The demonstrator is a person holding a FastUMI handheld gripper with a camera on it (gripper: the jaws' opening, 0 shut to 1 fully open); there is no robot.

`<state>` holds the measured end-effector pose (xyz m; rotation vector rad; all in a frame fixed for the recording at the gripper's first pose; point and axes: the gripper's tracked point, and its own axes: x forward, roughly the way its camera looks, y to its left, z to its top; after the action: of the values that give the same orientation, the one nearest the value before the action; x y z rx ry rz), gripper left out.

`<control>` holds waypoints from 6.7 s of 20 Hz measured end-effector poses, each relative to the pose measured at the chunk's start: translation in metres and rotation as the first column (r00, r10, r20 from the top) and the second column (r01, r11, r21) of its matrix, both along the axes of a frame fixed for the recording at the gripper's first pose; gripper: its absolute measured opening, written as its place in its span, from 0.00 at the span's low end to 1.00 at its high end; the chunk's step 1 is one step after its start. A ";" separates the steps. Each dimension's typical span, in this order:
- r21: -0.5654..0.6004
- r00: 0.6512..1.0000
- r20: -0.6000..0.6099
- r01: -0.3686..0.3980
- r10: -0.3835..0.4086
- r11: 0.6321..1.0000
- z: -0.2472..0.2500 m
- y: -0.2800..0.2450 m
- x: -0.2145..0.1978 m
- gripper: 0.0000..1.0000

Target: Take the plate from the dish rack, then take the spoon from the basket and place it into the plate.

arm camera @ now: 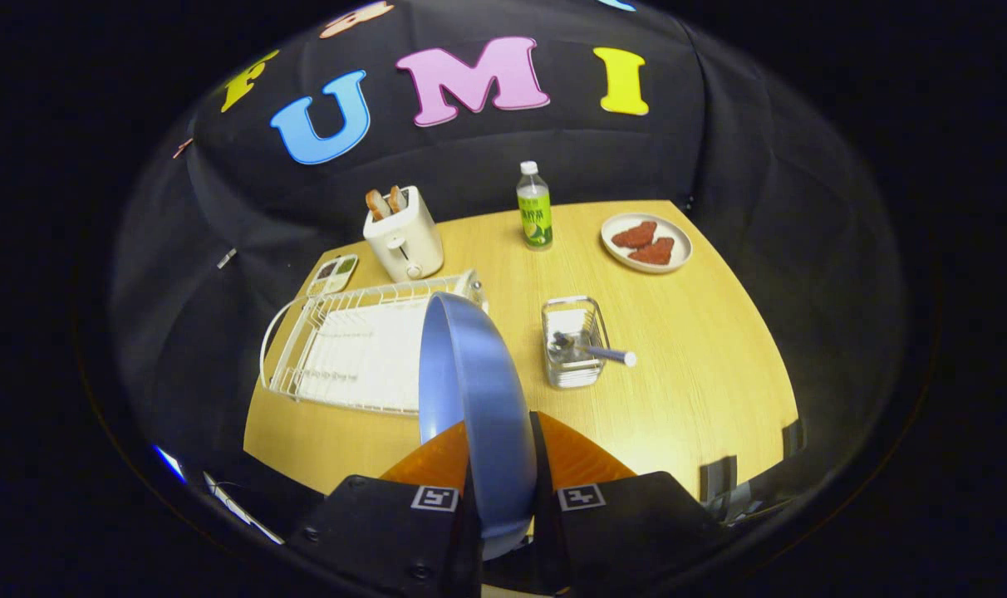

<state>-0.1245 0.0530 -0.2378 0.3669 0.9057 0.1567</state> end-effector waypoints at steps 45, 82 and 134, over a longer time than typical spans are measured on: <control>-0.126 0.968 0.139 -0.192 0.209 0.973 -0.100 -0.072 0.098 0.58; 0.057 0.907 0.172 -0.398 0.384 0.916 -0.041 -0.018 -0.039 0.12; -0.048 0.852 0.462 -0.254 0.247 0.966 0.066 -0.053 0.064 0.99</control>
<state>-0.0604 0.0002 -0.1720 0.2065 0.4701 0.4743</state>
